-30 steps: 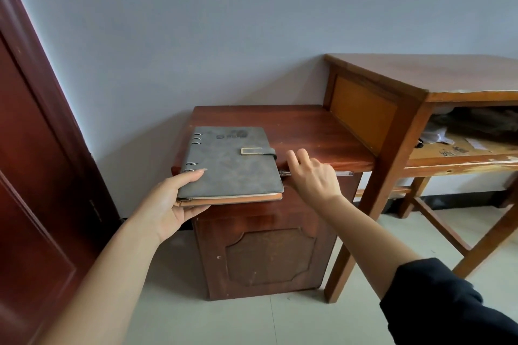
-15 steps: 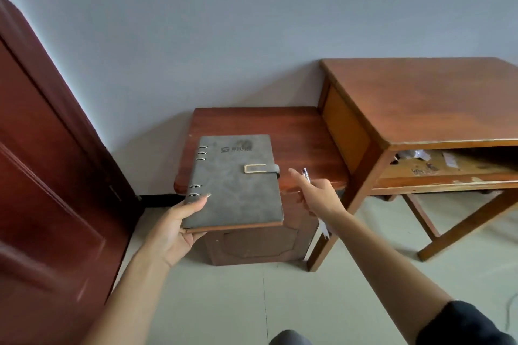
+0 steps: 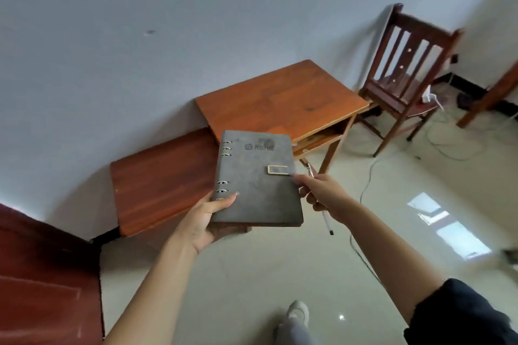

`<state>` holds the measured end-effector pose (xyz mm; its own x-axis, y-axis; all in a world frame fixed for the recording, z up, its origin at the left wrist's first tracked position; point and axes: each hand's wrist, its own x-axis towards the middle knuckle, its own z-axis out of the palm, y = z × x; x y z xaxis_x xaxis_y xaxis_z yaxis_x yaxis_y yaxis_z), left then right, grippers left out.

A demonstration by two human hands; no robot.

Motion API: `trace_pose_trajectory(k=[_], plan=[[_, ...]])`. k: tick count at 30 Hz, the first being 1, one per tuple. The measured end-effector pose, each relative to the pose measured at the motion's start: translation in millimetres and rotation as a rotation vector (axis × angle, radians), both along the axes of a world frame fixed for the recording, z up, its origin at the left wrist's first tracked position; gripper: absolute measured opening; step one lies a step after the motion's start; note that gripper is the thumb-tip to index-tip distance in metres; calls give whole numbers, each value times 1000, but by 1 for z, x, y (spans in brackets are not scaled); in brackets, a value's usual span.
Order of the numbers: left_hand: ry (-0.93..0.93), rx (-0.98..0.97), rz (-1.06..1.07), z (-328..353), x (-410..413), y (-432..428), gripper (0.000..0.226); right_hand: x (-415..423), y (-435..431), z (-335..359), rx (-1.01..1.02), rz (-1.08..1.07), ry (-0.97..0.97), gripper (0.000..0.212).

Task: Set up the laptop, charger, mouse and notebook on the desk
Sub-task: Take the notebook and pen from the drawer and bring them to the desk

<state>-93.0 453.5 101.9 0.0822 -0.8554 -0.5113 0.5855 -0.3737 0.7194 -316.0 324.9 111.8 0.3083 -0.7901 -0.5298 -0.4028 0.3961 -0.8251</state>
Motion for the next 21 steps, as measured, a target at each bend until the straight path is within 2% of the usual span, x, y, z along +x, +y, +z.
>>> trace_pose_trajectory(k=[2,5,10,15,21], plan=[[-24,19,-66,11,-38,-27,52,-51,-9,14,-5,-67,-4,35],[-53,-8,-165,15,-107,-80,46,-140,-30,20,-26,-193,21,38],[-49,-35,-323,8,-225,-173,30,-275,-73,26,-40,-397,22,32],[-13,-29,-497,9,-351,-256,39,-405,-115,29,-49,-624,11,32],[18,-25,-636,13,-478,-361,25,-531,-171,26,-55,-839,-37,26]])
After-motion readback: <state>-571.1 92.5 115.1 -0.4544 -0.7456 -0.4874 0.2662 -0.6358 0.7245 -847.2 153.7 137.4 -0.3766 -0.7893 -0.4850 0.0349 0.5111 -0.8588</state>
